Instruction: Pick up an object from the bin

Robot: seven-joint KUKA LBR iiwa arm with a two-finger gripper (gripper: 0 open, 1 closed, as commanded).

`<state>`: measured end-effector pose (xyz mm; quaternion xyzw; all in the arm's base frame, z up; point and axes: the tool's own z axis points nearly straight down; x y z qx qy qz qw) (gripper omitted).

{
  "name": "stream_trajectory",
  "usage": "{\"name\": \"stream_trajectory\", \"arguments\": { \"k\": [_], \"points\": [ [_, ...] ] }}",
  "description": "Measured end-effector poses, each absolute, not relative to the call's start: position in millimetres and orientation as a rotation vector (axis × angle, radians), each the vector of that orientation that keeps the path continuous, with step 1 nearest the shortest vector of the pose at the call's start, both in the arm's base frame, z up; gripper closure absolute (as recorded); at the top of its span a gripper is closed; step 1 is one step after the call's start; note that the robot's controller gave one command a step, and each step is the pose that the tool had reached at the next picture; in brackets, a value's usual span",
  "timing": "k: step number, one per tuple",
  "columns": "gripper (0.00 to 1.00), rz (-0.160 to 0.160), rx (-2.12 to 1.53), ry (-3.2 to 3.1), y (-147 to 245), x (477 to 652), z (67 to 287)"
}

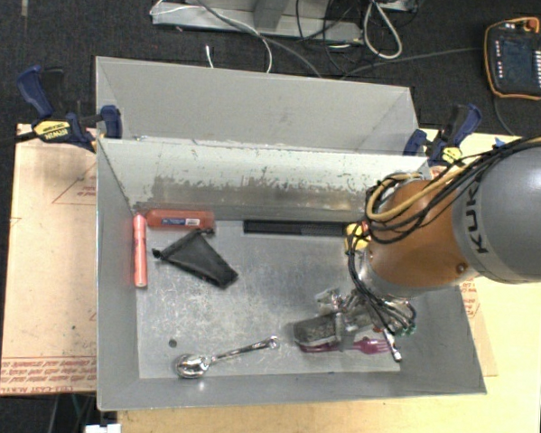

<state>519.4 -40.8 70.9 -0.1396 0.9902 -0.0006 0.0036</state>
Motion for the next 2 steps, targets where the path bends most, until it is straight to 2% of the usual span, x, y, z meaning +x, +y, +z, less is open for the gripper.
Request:
{"name": "stream_trajectory", "arguments": {
  "k": [1, 2],
  "points": [
    [1.00, -0.004, -1.012, 2.962, -36.0, 514.8, 70.8],
    [1.00, 0.002, -0.646, 3.069, -64.8, 510.3, 172.2]
  ]
}}
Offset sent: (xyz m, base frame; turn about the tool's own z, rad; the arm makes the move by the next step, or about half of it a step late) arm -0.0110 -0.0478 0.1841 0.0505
